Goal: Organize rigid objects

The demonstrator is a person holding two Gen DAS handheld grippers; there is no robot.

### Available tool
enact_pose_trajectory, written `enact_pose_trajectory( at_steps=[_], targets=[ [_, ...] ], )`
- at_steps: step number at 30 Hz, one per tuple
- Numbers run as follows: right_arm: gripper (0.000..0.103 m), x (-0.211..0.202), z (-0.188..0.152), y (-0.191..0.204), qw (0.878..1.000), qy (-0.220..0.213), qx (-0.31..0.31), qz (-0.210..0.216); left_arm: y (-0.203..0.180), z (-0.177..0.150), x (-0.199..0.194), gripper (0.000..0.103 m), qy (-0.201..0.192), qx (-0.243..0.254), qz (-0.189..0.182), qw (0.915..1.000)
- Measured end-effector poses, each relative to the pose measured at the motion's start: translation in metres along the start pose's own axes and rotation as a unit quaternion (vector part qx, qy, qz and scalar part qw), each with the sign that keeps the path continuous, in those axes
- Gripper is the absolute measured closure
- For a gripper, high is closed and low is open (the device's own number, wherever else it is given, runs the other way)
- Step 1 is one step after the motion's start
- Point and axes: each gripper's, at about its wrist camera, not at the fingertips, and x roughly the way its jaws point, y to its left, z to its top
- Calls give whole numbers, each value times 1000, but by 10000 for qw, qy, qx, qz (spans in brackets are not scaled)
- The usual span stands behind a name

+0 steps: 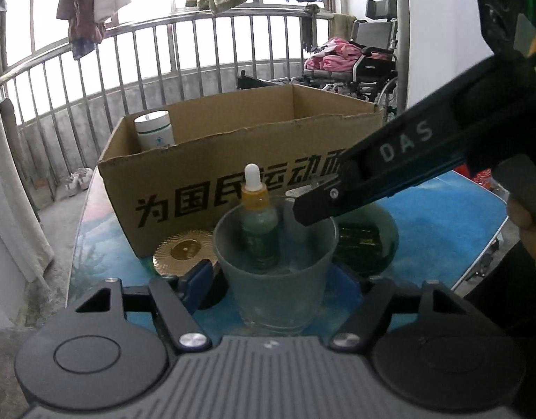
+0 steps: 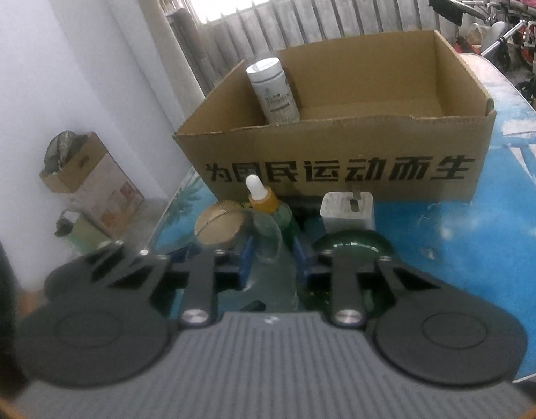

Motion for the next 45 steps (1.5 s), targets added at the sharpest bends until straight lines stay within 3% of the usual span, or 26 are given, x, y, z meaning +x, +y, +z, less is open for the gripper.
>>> enact_pose_trajectory(
  at_steps=[4, 17, 45],
  targets=[
    [88, 1, -1, -4, 10000, 52, -20, 24, -4, 0, 1, 33, 25, 4, 12, 10000],
    [87, 2, -1, -9, 9992, 110, 320, 230, -5, 2, -2, 33, 99, -202, 83, 9997],
    [85, -8, -16, 13, 9989, 313, 236, 250, -1, -16, -24, 32, 145, -298, 45, 9994]
  ],
)
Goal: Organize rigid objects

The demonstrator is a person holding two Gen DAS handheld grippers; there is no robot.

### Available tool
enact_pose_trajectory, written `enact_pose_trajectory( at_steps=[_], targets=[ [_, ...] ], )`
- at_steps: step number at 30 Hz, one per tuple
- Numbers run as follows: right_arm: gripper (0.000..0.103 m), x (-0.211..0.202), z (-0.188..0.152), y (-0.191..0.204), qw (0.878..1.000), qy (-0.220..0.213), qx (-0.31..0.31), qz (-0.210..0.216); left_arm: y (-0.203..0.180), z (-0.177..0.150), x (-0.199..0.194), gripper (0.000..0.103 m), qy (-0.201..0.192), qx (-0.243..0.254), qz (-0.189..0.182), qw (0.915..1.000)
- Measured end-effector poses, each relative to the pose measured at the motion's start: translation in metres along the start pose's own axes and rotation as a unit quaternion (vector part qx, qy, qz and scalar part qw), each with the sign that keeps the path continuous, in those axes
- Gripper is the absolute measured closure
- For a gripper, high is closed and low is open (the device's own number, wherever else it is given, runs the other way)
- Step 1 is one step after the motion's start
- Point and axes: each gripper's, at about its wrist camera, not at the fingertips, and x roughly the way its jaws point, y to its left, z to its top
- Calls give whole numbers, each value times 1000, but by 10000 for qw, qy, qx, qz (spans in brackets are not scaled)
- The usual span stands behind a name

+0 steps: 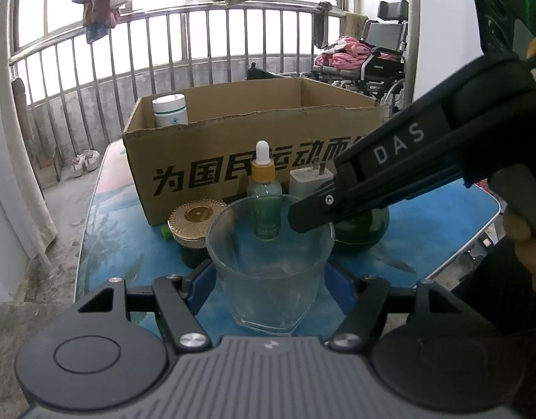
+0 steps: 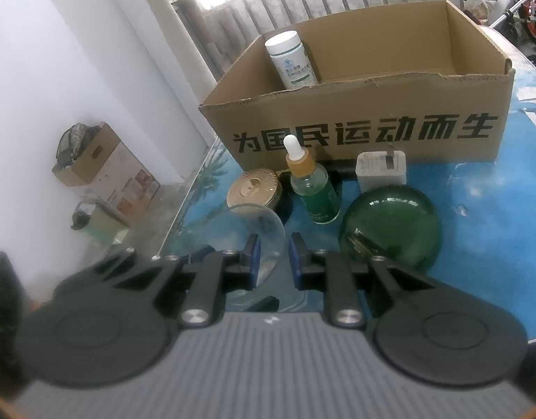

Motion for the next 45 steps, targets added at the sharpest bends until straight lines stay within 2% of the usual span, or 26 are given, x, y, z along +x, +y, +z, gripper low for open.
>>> enact_pose_trajectory(
  at_steps=[6, 26, 45],
  targets=[
    [85, 5, -2, -1, 9999, 102, 39, -32, 3, -5, 22, 32, 300, -55, -101, 9995],
    [86, 4, -8, -7, 9995, 222, 201, -19, -6, -5, 23, 34, 390, -96, -218, 9990],
    [84, 0, -11, -14, 9994, 155, 304, 34, -13, -3, 30, 32, 382, 1, -117, 9992]
  ],
)
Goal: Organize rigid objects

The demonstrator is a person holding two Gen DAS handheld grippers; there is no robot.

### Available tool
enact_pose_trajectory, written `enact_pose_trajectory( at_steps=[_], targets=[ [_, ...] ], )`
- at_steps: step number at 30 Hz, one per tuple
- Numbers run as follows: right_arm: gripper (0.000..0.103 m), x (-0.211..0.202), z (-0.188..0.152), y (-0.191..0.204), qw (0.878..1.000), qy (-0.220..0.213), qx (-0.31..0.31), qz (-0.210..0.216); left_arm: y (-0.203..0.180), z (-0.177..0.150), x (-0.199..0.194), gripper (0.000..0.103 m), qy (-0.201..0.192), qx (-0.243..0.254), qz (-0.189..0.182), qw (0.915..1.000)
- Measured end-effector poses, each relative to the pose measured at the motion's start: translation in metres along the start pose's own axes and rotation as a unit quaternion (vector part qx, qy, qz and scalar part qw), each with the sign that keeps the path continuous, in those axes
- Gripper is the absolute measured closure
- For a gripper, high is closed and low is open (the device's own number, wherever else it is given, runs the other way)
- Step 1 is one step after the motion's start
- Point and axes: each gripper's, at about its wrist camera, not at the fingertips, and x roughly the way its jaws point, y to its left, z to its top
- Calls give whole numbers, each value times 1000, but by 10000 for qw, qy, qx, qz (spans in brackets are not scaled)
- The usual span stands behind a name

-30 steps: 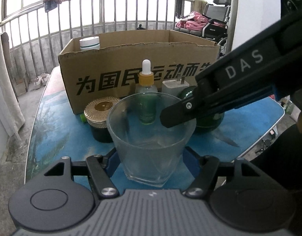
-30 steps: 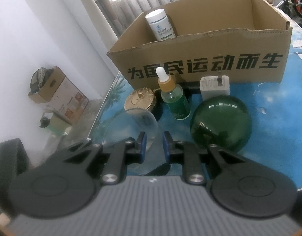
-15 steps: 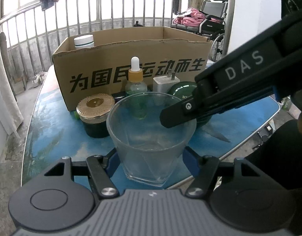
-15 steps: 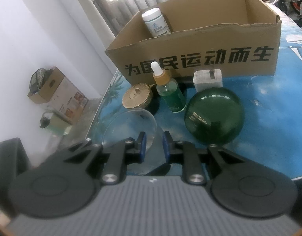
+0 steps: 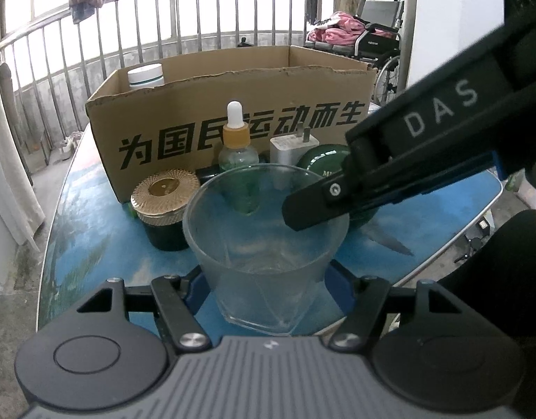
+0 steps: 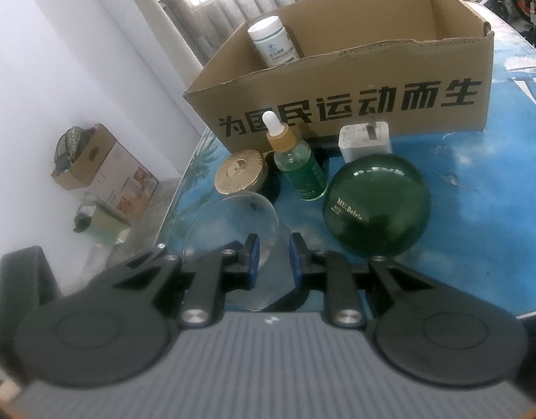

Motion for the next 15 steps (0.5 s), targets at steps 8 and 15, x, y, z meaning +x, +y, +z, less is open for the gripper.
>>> enact_pose_trajectory(
  at_steps=[8, 15],
  targets=[
    [85, 0, -1, -1, 10000, -30, -8, 10, -1, 1, 1, 33, 11, -45, 49, 10000],
    [86, -3, -2, -2, 10000, -60, -6, 9, -3, 2, -1, 33, 7, -35, 64, 10000]
  ],
)
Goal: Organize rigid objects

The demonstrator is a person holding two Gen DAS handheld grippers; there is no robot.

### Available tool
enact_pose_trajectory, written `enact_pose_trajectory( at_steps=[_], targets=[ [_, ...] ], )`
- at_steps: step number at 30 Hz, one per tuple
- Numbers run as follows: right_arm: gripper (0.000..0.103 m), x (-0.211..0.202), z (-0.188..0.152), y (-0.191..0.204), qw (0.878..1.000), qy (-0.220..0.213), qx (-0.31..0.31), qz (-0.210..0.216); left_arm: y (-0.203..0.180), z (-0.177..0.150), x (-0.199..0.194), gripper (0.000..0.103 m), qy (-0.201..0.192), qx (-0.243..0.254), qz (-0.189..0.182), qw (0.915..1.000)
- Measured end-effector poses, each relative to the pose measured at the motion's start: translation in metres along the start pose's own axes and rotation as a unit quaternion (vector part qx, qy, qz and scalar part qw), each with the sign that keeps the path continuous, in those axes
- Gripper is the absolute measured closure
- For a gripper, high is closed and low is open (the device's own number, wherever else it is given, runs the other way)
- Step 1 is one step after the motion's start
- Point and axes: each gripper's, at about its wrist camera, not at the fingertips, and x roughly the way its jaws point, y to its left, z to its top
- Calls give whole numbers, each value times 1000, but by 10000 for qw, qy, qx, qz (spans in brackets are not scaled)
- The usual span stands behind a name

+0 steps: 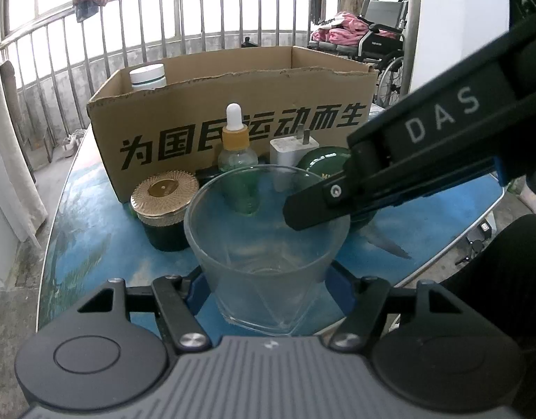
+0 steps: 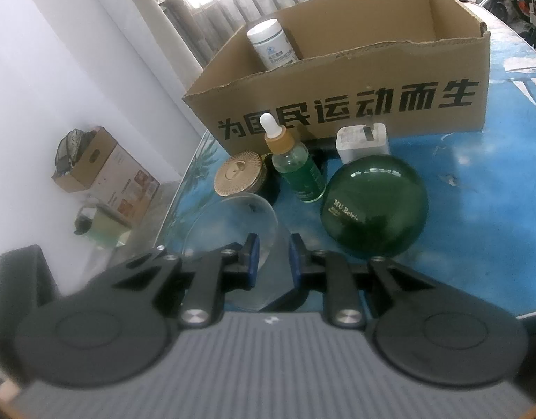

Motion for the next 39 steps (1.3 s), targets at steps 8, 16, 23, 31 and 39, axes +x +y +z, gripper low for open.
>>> enact_pose_trajectory(
  at_steps=[8, 16, 23, 31, 39],
  targets=[
    [86, -2, 4, 1, 10000, -14, -67, -24, -1, 4, 0, 33, -26, -42, 38, 10000],
    [86, -1, 3, 2, 9999, 62, -49, -62, -1, 0, 1, 33, 11, -65, 22, 10000],
    [86, 3, 6, 5, 9998, 117, -74, -115, 1, 0, 2, 33, 10, -81, 28, 10000],
    [86, 4, 5, 5, 9998, 124, -63, -126, 0, -1, 1, 33, 1, -76, 35, 10000],
    [86, 4, 5, 4, 9998, 120, -33, -124, -3, 1, 1, 33, 6, -35, 66, 10000]
  ],
)
